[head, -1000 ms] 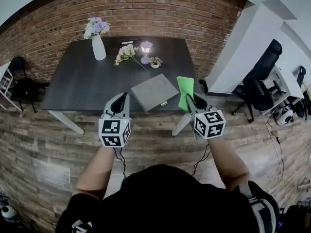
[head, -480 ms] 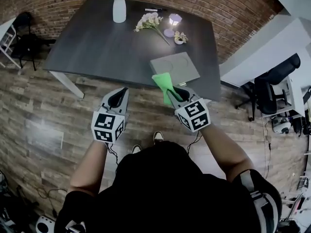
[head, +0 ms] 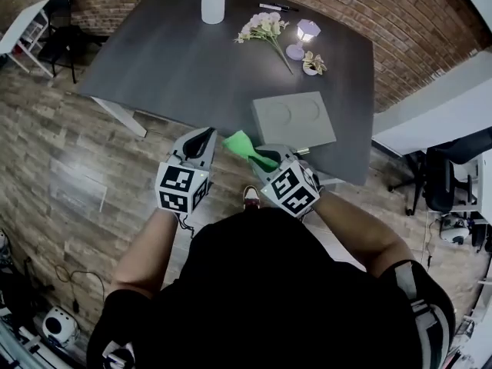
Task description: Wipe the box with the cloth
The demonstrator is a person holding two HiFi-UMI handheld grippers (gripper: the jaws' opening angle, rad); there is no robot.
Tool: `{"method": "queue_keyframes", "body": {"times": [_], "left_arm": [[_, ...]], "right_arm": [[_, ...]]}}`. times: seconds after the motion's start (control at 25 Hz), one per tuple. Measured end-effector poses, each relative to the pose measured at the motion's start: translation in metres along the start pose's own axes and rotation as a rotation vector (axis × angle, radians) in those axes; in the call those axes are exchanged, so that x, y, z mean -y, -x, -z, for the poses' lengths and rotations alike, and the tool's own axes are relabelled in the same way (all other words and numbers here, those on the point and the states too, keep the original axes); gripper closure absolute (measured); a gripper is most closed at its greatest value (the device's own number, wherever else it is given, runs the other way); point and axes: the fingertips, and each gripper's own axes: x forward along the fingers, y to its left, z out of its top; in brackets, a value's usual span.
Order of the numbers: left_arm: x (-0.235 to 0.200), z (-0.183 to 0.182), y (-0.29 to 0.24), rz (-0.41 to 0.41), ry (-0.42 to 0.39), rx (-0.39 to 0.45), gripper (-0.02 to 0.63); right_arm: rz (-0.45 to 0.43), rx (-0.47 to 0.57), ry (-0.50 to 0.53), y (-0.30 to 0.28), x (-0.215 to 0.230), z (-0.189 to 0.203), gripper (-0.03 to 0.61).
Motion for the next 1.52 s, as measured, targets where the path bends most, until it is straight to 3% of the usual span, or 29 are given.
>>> {"method": "queue_keyframes", "body": {"times": [0.28,0.36,0.52,0.8,1.12,1.52], "left_arm": [[0.019,0.012,-0.046,-0.033,-0.022,-0.113,0.606],[0.011,0.015,-0.052,-0.068,0.013,-0.122,0.606],[-0.009,0.021,-0.056,-0.099,0.062,-0.128,0.606],[-0.055,0.026,-0.064,-0.095,0.064,-0.124,0.606],[-0.079,0.048,-0.061,-0.060,0.109,-0.141,0.606],[-0.117,0.065,-0.042,-0.131,0.179,-0.139,0.606]], "right_arm": [[-0.168,-0.004,0.076,-0.013,0.009,0.014,0.523],[-0.183,-0.004,0.094,-0.017,0.016,0.016,0.523],[-0.189,-0.034,0.088,-0.031,0.029,0.021,0.523],[-0.171,-0.151,0.094,-0.055,0.039,0.030,0.523],[-0.180,-0.260,0.186,-0.077,0.038,0.035,0.522],[-0.169,-0.313,0.282,-0.103,0.064,0.029,0.522]]}}
